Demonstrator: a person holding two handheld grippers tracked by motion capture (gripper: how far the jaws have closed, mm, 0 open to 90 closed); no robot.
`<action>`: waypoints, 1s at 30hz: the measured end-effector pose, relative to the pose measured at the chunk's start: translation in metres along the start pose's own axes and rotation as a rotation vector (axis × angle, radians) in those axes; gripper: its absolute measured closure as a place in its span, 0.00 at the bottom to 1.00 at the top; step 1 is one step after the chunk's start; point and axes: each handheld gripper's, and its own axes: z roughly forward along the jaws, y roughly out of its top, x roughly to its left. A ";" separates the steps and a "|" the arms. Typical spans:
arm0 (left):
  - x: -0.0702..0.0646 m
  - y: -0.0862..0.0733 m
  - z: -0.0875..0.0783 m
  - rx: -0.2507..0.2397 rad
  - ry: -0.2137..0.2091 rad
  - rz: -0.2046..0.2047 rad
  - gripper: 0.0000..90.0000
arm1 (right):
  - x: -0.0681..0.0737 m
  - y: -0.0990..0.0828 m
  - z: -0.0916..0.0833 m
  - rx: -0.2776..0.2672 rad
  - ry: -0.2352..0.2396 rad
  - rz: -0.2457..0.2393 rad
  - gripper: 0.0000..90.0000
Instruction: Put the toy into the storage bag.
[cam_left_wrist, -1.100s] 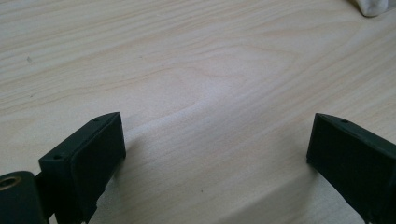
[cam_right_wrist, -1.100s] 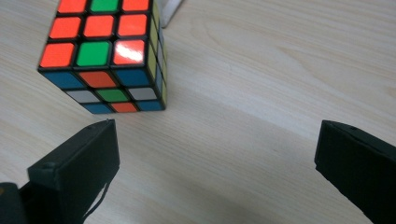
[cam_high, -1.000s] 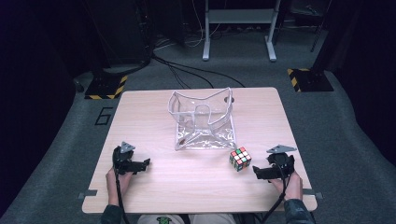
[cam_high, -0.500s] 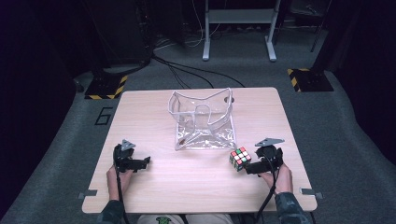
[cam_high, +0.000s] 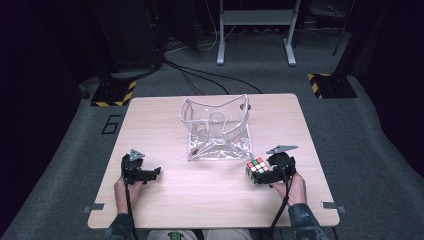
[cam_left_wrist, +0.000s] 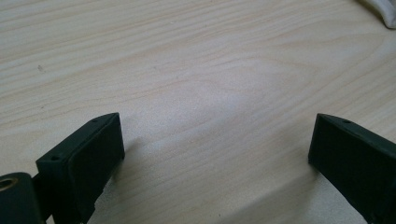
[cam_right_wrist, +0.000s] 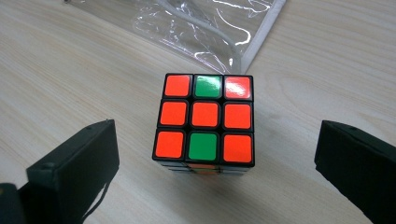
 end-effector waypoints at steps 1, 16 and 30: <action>0.000 0.000 0.000 -0.001 0.003 -0.006 0.04 | 0.001 0.001 0.002 0.001 -0.002 -0.011 0.00; 0.001 0.001 0.000 0.004 0.014 -0.007 0.04 | 0.006 0.008 0.023 0.089 -0.025 -0.020 0.00; 0.001 0.001 0.000 0.003 0.015 -0.007 0.04 | 0.008 0.011 0.036 0.145 -0.041 -0.030 0.15</action>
